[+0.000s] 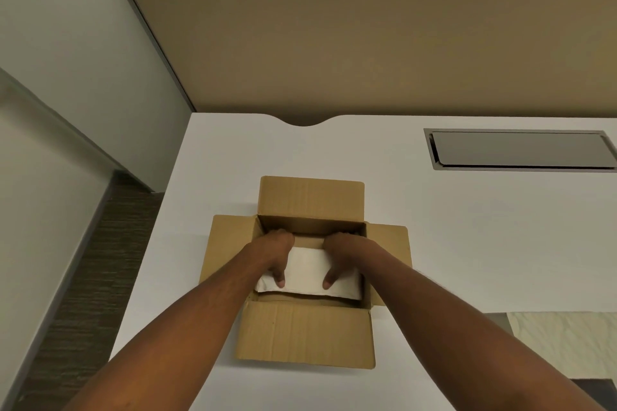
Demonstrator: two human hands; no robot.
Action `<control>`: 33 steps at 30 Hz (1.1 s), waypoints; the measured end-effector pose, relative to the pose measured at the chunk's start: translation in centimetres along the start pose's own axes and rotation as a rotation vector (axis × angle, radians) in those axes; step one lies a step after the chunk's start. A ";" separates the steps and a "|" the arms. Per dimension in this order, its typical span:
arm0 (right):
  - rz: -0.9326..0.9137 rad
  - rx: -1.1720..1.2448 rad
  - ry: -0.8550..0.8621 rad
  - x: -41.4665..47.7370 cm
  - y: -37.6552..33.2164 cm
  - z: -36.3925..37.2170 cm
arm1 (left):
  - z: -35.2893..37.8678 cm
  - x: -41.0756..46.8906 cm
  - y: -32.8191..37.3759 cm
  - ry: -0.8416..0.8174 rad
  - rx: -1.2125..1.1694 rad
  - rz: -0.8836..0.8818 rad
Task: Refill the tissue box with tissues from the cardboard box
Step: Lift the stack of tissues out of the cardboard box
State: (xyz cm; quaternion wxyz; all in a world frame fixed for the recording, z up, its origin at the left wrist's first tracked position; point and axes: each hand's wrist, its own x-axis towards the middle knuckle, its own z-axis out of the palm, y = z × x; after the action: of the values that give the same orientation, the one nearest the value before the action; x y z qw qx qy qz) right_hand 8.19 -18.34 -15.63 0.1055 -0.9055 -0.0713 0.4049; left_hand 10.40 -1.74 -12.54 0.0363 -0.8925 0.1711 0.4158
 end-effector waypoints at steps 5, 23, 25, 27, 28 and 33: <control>0.002 -0.029 -0.046 0.4 0.0 0.1 | 0.3 0.1 -0.1 0.004 0.027 0.001; -0.125 0.187 -0.326 -1.4 -0.6 -3.3 | -0.1 -0.3 -0.5 -0.037 -0.012 0.042; -0.124 0.239 -0.363 -1.5 -0.7 -3.5 | -0.1 -0.1 -0.5 -0.043 -0.021 0.047; -0.126 0.284 -0.406 -1.5 -0.7 -3.8 | -0.1 -0.1 -0.6 -0.045 -0.027 0.051; -0.127 0.307 -0.425 -1.5 -0.7 -4.0 | -0.1 0.0 -0.6 -0.045 -0.029 0.054; -0.142 0.386 -0.484 -1.8 -0.6 -4.6 | -0.1 0.3 -0.8 -0.073 -0.012 0.060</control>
State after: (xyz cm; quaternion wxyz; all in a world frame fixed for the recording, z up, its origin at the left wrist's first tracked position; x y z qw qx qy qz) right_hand 10.41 -18.72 -11.20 0.2834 -0.7387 -0.0791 0.6064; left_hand 10.88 -1.08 -12.77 0.0249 -0.8713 0.1937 0.4502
